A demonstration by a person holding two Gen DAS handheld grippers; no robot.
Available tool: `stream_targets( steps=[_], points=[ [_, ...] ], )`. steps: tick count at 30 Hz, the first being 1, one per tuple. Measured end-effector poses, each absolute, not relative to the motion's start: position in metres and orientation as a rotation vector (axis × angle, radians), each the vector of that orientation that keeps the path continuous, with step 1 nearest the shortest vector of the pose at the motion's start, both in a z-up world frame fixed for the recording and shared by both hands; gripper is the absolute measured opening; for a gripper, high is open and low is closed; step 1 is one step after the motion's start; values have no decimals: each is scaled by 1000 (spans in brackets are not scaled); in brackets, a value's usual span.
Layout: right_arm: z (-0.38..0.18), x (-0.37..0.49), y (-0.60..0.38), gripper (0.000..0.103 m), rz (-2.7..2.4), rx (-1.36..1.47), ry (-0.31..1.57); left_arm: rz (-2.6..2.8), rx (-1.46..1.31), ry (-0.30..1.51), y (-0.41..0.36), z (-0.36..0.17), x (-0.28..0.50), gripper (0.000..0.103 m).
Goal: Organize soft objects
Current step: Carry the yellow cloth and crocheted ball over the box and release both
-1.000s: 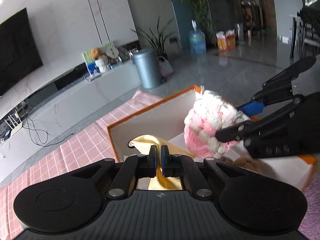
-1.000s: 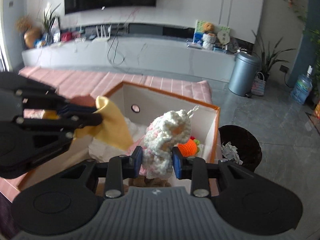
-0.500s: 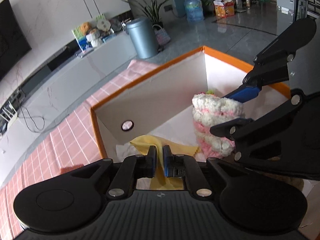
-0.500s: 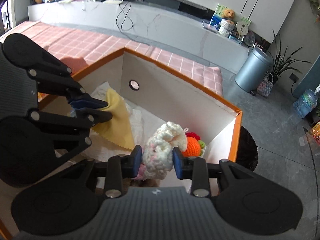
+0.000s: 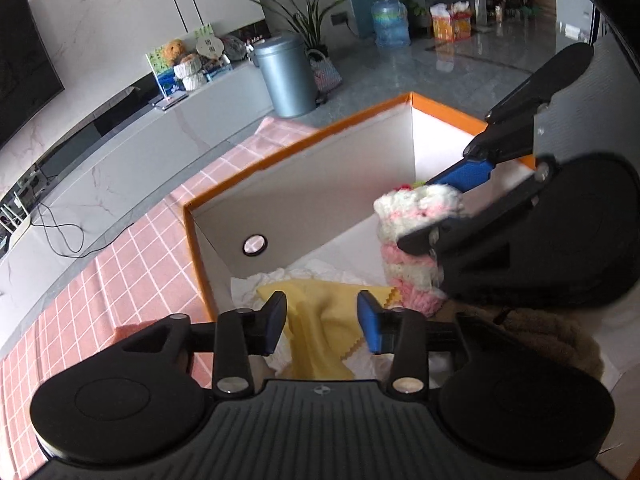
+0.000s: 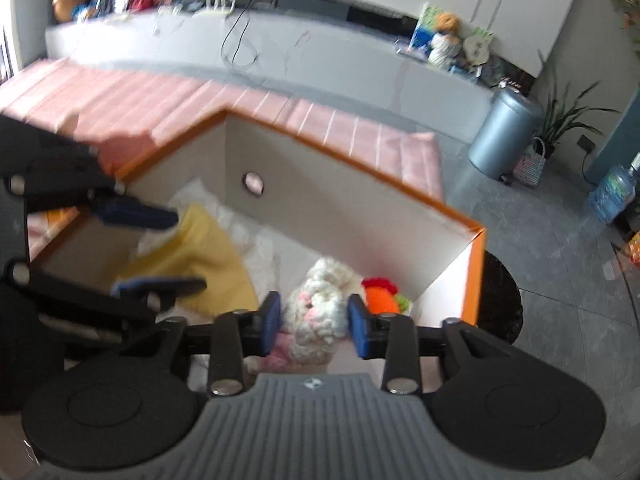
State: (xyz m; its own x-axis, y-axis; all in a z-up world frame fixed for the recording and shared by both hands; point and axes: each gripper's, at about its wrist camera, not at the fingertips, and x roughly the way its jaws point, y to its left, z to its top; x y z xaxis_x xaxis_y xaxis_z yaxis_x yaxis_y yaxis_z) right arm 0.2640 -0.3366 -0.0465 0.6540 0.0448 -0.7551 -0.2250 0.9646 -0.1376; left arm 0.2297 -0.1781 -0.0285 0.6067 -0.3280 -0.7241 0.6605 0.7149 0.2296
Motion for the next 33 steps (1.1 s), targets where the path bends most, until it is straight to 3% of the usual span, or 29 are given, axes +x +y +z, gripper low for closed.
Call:
stream_targets(
  steps=[7, 16, 24, 29, 33],
  points=[
    [-54, 275, -343, 34, 147, -143, 884, -571, 513, 661, -178, -16, 226, 69],
    [-60, 273, -338, 35, 99, -244, 938, -577, 535, 652, -178, -13, 216, 70],
    [-44, 249, -336, 64, 44, -333, 871, -574, 512, 617, -170, -1, 205, 74],
    [-27, 230, -332, 71, 26, -350, 831, -580, 510, 588, -166, 6, 194, 74],
    [-10, 209, -325, 82, 16, -352, 774, -576, 484, 557, -159, 13, 184, 74]
  ],
)
